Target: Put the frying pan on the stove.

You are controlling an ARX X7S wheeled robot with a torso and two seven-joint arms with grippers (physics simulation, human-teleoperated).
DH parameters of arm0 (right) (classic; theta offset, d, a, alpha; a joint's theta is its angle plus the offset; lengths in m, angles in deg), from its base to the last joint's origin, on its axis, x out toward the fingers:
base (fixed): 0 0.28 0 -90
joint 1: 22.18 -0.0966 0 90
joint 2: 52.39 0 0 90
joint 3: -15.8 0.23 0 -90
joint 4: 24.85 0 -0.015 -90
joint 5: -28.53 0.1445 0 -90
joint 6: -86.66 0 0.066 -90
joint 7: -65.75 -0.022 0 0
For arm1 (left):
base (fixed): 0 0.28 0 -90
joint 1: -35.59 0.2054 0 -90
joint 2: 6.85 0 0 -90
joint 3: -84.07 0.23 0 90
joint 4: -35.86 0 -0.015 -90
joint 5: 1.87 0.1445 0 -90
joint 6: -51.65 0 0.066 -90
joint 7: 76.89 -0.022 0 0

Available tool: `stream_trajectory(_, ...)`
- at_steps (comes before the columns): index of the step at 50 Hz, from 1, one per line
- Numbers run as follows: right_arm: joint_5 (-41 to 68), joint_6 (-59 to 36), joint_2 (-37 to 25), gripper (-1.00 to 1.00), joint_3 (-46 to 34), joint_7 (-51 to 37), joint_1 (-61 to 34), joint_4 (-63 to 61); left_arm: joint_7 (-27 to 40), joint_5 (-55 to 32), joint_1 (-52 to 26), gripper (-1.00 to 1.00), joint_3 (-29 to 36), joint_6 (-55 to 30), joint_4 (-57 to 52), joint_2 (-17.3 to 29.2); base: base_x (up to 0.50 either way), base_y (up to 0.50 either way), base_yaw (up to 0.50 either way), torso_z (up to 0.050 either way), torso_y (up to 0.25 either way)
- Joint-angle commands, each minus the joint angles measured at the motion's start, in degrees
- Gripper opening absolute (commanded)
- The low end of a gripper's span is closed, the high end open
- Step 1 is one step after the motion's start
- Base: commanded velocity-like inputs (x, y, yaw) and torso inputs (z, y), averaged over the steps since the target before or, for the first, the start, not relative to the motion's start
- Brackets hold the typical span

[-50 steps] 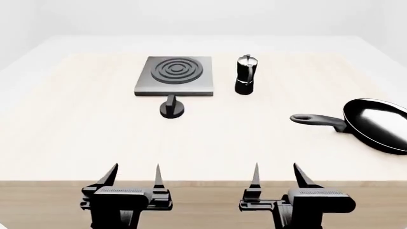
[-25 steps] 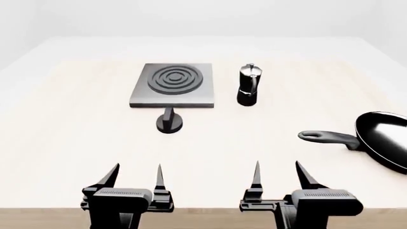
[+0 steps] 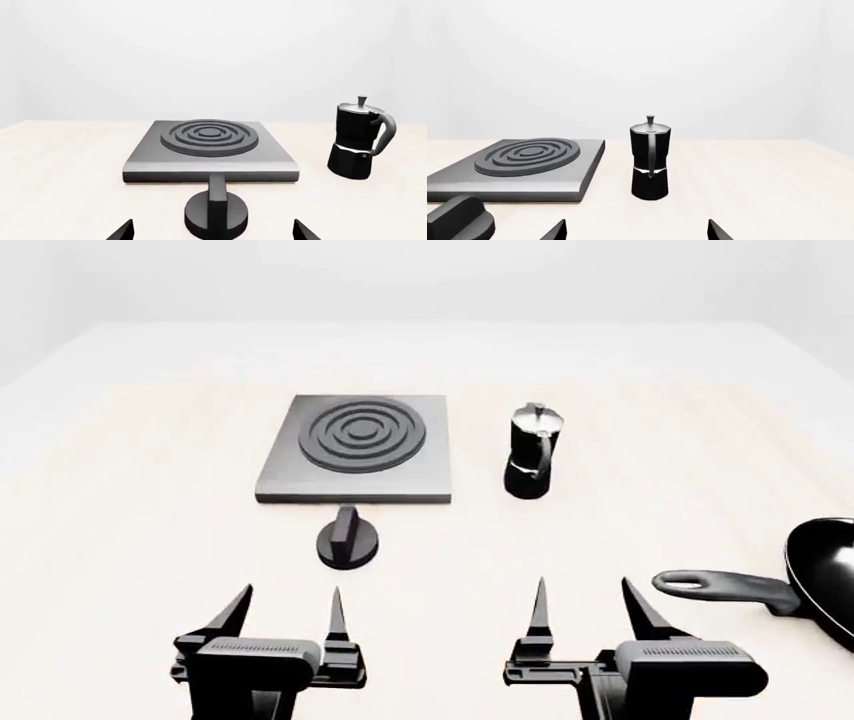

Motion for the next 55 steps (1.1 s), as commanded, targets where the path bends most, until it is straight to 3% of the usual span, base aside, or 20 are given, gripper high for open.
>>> stream_trajectory(1,0.7,0.09,-0.61,1.0,-0.47,-0.65,-0.03,0.02,0.77,-0.34,-0.1,1.0,0.77,0.03,-0.19,0.54,0.3,0.0,0.0,0.0,0.0)
stream_trajectory(41,2.17,-0.55,-2.01,1.0,-1.64,-3.14,-1.14,-0.15,2.69,-1.15,-0.33,1.0,2.63,0.33,-0.2,2.34,0.31,0.0,0.0,0.0,0.0)
stream_trajectory(55,2.6,0.31,1.27,1.0,1.77,-10.46,-1.49,-1.43,3.41,-1.33,-0.55,1.0,3.07,0.56,0.43,2.75,0.04,0.0,0.0,0.0,0.0)
